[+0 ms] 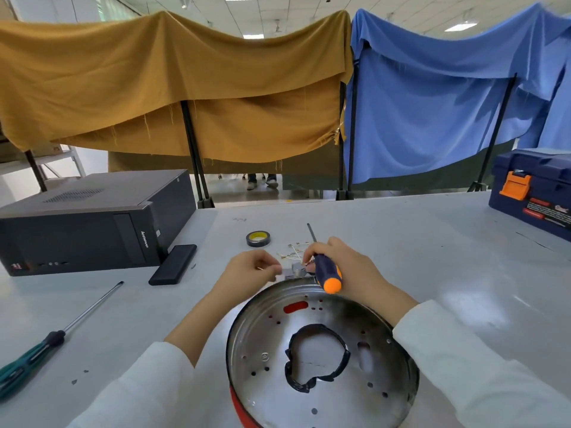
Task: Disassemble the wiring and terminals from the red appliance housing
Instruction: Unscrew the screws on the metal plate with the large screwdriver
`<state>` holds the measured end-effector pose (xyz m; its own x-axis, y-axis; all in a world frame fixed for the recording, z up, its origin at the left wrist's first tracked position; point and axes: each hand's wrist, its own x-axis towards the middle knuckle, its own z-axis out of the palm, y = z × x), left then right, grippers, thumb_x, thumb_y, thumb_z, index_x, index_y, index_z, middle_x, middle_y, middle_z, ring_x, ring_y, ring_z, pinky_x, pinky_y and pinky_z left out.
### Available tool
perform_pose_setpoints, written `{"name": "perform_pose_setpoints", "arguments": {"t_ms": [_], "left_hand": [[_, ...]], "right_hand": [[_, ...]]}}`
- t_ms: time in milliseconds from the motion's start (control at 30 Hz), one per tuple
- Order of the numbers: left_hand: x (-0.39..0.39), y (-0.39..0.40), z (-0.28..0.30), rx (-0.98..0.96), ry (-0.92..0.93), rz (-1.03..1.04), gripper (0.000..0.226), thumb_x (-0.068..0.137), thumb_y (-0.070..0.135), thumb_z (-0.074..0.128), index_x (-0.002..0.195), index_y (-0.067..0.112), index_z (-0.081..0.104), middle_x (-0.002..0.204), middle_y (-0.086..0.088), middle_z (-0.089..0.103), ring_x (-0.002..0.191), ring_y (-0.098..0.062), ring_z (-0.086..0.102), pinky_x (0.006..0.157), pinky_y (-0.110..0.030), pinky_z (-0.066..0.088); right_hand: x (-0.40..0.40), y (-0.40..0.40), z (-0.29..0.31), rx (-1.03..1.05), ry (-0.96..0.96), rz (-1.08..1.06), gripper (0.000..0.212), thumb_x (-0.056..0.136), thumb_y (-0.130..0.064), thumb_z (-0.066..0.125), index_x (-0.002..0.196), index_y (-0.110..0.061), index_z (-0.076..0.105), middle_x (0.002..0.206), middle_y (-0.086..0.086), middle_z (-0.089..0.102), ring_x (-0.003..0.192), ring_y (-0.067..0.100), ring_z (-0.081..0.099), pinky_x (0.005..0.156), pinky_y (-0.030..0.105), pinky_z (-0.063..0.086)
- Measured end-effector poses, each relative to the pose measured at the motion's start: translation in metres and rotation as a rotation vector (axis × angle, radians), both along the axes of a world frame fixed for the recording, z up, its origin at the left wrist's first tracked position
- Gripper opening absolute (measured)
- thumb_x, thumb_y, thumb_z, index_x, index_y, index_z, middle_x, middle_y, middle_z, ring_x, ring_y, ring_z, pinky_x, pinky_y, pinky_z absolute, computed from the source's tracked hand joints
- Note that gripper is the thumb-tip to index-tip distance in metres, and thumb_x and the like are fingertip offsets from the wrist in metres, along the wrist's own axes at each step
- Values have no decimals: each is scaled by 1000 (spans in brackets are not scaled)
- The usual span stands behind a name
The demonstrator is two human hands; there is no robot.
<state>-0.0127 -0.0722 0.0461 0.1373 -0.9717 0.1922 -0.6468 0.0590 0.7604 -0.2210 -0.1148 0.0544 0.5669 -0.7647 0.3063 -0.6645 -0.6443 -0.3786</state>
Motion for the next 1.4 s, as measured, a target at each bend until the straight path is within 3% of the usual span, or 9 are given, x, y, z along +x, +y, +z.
{"name": "perform_pose_setpoints", "arguments": {"t_ms": [167,367,533,633,733,1000,1200,1400], "left_hand": [[36,-1,-22,43,132,159,6,83,23,70,85,18,69,75,3,73,74,-6,69,79,-27,54],[57,-23,-51,12,200,232,9,80,14,73,87,16,67,81,-1,71,66,-10,69,77,-29,56],[65,-63,-61,11,-11,288,5,82,19,72,85,17,69,81,0,68,57,-7,64,55,-12,46],[70,-81,-67,24,-159,317,2,81,18,71,82,16,70,84,0,68,69,-13,58,61,-22,41],[73,-98,-68,95,-275,323,3,81,17,70,81,15,71,89,-2,69,85,-21,59,73,-31,48],[76,-124,-59,203,-319,395,7,83,11,68,86,13,74,99,-8,69,92,-30,61,81,-37,52],[73,-128,-59,204,-346,442,17,86,18,64,103,14,66,109,-8,62,100,-32,57,74,-34,48],[72,-127,-57,206,-362,419,10,85,12,63,93,14,68,104,-9,64,95,-31,58,74,-35,50]], "right_hand": [[5,-6,-8,-38,177,8,24,88,-24,58,105,-39,50,94,-6,39,76,17,49,62,28,39],[6,-9,-27,35,78,1,27,85,-20,59,99,-39,47,104,-3,46,93,21,55,80,39,49],[7,-11,-32,87,32,37,26,87,-19,59,98,-38,45,105,-1,49,97,22,56,80,40,50],[7,-11,-33,93,27,58,26,88,-19,58,100,-37,44,106,0,49,95,22,60,79,41,51],[7,-12,-34,70,35,47,27,87,-19,58,99,-38,43,105,-2,48,92,23,59,76,40,51],[7,-13,-35,39,40,37,25,88,-23,58,99,-38,42,98,-4,45,82,24,57,70,38,51],[8,-13,-33,35,48,38,24,90,-25,59,100,-38,42,100,-6,45,83,21,56,69,35,51],[7,-12,-33,41,54,42,25,89,-26,60,102,-37,43,100,-5,46,84,20,55,67,32,49]]}}
